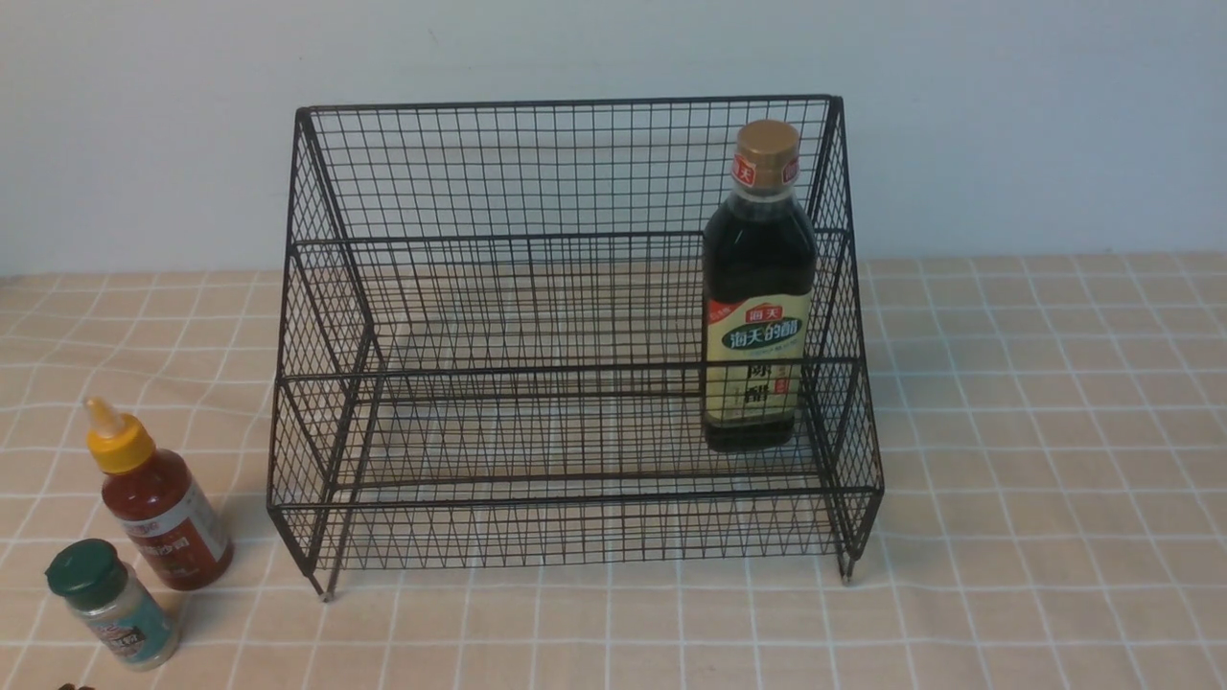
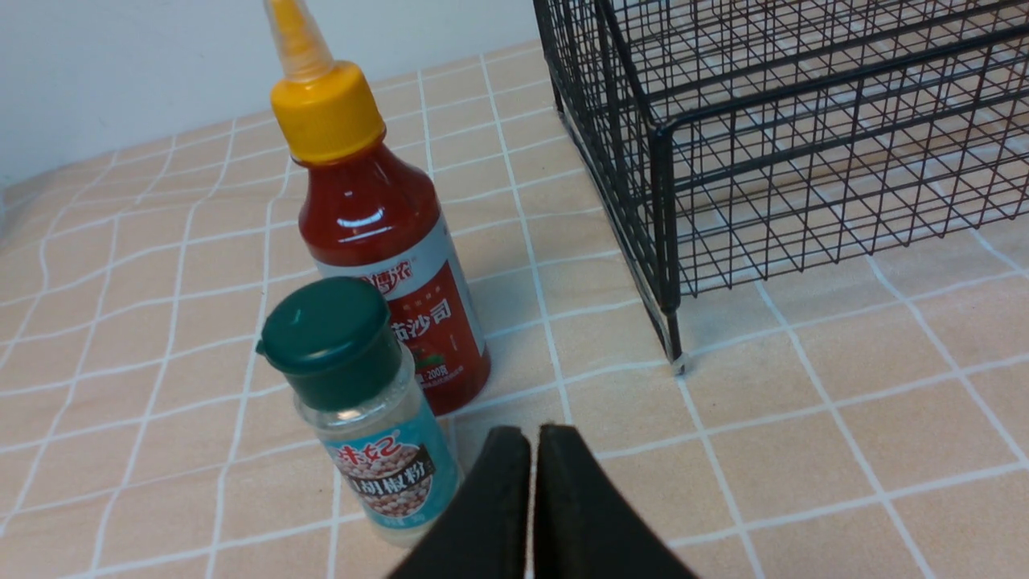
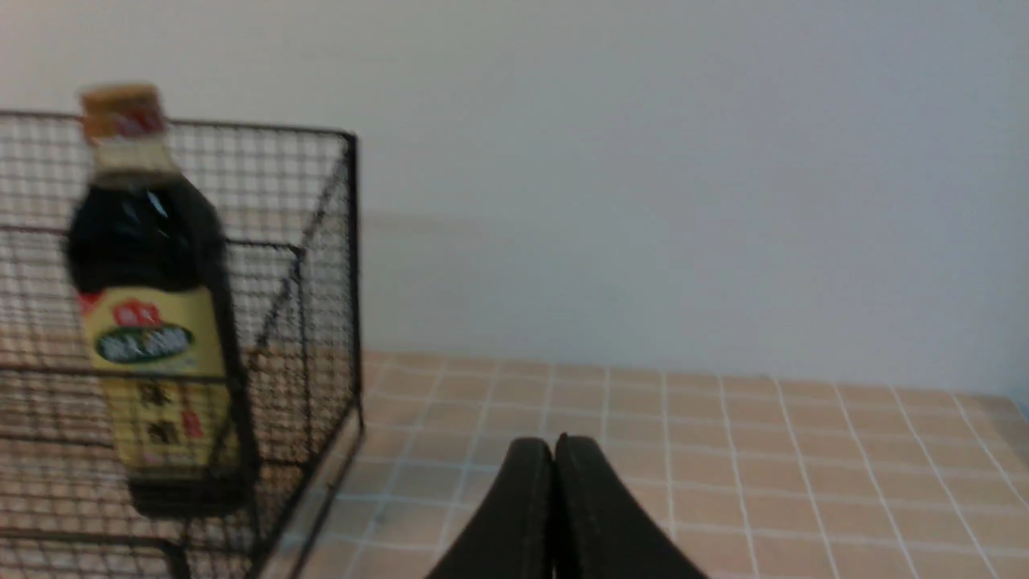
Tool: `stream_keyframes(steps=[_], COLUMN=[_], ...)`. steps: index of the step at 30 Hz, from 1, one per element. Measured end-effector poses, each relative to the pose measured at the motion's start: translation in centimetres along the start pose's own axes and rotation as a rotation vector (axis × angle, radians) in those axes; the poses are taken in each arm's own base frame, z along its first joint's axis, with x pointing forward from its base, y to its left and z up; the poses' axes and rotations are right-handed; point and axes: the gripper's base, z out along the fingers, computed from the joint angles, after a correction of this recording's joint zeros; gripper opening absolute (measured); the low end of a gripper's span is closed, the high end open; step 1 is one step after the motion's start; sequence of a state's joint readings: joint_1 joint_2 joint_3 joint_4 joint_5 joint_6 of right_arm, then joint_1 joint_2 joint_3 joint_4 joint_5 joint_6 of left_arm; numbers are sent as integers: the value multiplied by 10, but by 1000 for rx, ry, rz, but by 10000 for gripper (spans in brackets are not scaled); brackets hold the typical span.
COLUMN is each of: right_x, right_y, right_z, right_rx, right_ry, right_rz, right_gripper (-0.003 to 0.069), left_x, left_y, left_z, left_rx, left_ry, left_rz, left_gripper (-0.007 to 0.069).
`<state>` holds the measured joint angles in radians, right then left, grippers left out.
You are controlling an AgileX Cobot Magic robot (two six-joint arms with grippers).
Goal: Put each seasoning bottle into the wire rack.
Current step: Use the left arm to grab the condiment bottle farthest to it
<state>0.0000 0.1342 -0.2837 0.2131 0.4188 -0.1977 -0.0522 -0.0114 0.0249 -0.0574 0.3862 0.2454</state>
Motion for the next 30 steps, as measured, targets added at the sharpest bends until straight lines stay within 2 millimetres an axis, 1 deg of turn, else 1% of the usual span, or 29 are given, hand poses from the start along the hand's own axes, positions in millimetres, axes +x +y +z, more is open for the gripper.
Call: stream_keyframes(steps=[2,3,4,6,8,9,10,12,30], right_x=[20,22,40,58,82,89,92,91,91], right_y=[-2,-2,-3,-3,-3,-3,-3,-3,-3], right_z=[2,2,3,3,6,6,7,7,7], right_rx=[41,49,65,68,67,66,64,67,67], right_ry=[34,37,61,85,129,152,165,145,143], right_rz=[9,10,14,17,21,23,24,28,29], right_gripper=[-15,-15,-15,-15,-15,-15,-15,-15,-15], left_x=[0,0,0,0,0,0,0,0,0], left_y=[0,0,0,0,0,0,0,0,0], left_z=[0,0,0,0,0,0,0,0,0], left_rx=[0,0,0,0,0,0,0,0,0], left_ry=[0,0,0,0,0,0,0,0,0], left_rz=[0,0,0,0,0,0,0,0,0], left_gripper=[-7,-7,-7,-7,-7,-7,-7,-7,-7])
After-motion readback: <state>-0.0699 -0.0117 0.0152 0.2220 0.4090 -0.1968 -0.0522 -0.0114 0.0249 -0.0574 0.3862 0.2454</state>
